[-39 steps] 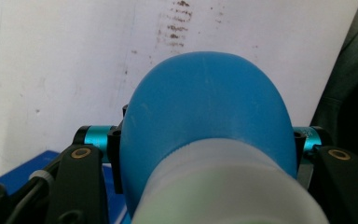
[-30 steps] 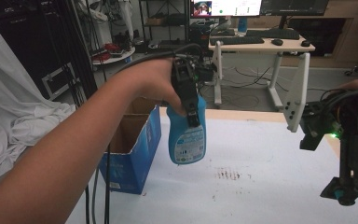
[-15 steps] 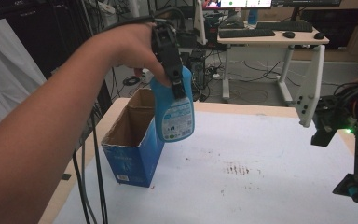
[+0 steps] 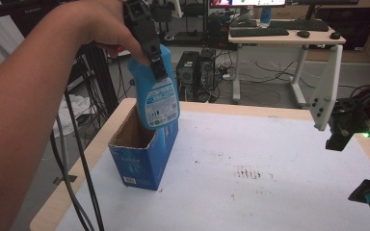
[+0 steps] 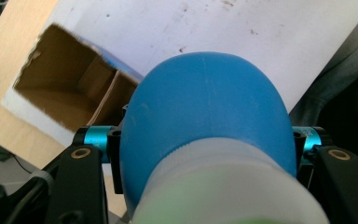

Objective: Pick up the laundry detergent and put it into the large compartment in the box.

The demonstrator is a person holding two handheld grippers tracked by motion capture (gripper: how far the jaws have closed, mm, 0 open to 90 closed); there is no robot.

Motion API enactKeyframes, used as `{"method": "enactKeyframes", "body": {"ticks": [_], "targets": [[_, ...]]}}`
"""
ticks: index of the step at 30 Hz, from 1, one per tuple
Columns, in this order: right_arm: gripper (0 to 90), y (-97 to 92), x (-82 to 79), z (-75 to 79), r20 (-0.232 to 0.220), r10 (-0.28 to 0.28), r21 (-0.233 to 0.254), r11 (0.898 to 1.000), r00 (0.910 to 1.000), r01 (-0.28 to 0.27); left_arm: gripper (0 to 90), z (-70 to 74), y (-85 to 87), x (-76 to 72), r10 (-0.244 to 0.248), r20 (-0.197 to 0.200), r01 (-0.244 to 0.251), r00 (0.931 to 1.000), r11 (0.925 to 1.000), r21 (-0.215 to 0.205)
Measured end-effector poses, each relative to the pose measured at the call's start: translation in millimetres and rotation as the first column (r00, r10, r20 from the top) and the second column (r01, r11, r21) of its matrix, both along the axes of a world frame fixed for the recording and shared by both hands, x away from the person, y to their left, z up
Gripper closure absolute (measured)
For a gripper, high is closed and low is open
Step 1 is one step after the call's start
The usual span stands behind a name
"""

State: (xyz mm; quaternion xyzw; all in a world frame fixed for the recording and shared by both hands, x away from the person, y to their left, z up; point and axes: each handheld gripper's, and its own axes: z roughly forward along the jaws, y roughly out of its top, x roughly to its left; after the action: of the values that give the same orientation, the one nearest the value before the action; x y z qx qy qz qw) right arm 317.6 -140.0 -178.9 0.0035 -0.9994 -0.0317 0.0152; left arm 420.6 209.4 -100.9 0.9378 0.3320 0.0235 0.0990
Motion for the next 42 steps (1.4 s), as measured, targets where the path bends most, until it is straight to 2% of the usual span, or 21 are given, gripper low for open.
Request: {"method": "enactKeyframes", "body": {"ticks": [4, 6, 7, 8, 15, 18, 22, 23, 25, 28, 33, 34, 35, 37, 40, 42], "targets": [[4.4, 0.6, -0.2, -0.4, 0.002, 0.002, 0.000, 1.000, 1.0000, -0.002, 40.1, -2.3, 13.5, 1.1, 0.105, -0.008, -0.105, 0.9945, 0.9945, 0.001], [4.4, 1.1, -0.6, 0.0, 0.002, 0.002, 0.002, 1.000, 1.0000, -0.002, 40.1, -5.1, 19.4, 2.2, 0.144, -0.007, -0.144, 0.9895, 0.9895, 0.007], [4.4, 1.1, -0.6, 0.0, 0.002, 0.002, 0.002, 1.000, 1.0000, -0.002, 40.1, -5.1, 19.4, 2.2, 0.144, -0.007, -0.144, 0.9895, 0.9895, 0.007], [4.4, 1.4, -0.7, 0.1, 0.003, 0.005, 0.004, 1.000, 1.0000, -0.005, 40.1, -8.3, 24.3, 2.9, 0.178, -0.010, -0.178, 0.9839, 0.9839, 0.014], [4.4, 3.2, -1.3, 0.2, 0.005, 0.005, 0.006, 1.000, 1.0000, -0.005, 40.0, -24.5, 35.4, 4.2, 0.202, -0.027, -0.202, 0.9791, 0.9794, 0.014], [4.4, 3.7, -1.4, 0.3, 0.005, 0.006, 0.007, 1.000, 1.0000, -0.006, 40.0, -34.1, 40.2, 6.0, 0.225, -0.033, -0.225, 0.9737, 0.9742, 0.011], [4.4, 3.8, -0.8, 0.2, 0.003, 0.006, 0.009, 1.000, 1.0000, -0.006, 40.0, -42.7, 45.7, 8.4, 0.275, -0.041, -0.274, 0.9606, 0.9614, 0.020], [4.4, 3.9, -0.7, -0.1, 0.005, 0.005, 0.011, 1.000, 1.0000, -0.005, 40.0, -44.2, 46.7, 9.1, 0.279, -0.039, -0.278, 0.9595, 0.9602, 0.021], [4.4, 4.0, -0.4, -0.5, 0.004, 0.005, 0.012, 1.000, 1.0000, -0.005, 40.0, -50.0, 48.8, 10.3, 0.306, -0.041, -0.305, 0.9513, 0.9520, 0.030], [4.4, 4.0, 0.1, -1.4, 0.000, 0.004, 0.009, 1.000, 1.0000, -0.004, 40.0, -59.9, 49.8, 12.5, 0.309, -0.047, -0.307, 0.9498, 0.9507, 0.041], [4.4, 4.5, 1.4, -3.2, -0.002, 0.004, 0.012, 1.000, 1.0000, -0.004, 40.0, -80.3, 49.0, 15.7, 0.292, -0.072, -0.289, 0.9537, 0.9563, 0.042], [4.4, 4.7, 1.5, -3.5, -0.002, 0.003, 0.008, 1.000, 1.0000, -0.003, 40.0, -83.9, 48.3, 15.6, 0.299, -0.074, -0.297, 0.9515, 0.9543, 0.037], [4.4, 4.9, 1.6, -3.7, -0.003, 0.002, 0.006, 1.000, 1.0000, -0.002, 40.0, -89.2, 48.3, 16.5, 0.291, -0.082, -0.288, 0.9533, 0.9566, 0.043], [4.4, 5.4, 2.1, -4.1, -0.003, 0.006, 0.007, 1.000, 1.0000, -0.006, 40.0, -99.0, 48.2, 17.2, 0.295, -0.087, -0.293, 0.9514, 0.9553, 0.041], [4.4, 5.7, 2.2, -4.2, -0.006, 0.002, 0.005, 1.000, 1.0000, -0.002, 40.0, -113.8, 49.2, 18.3, 0.282, -0.094, -0.279, 0.9547, 0.9591, 0.049], [4.4, 5.5, 2.9, -4.7, -0.005, 0.001, 0.007, 1.000, 1.0000, -0.001, 40.1, -124.3, 49.4, 18.3, 0.262, -0.091, -0.258, 0.9608, 0.9647, 0.053]]}}
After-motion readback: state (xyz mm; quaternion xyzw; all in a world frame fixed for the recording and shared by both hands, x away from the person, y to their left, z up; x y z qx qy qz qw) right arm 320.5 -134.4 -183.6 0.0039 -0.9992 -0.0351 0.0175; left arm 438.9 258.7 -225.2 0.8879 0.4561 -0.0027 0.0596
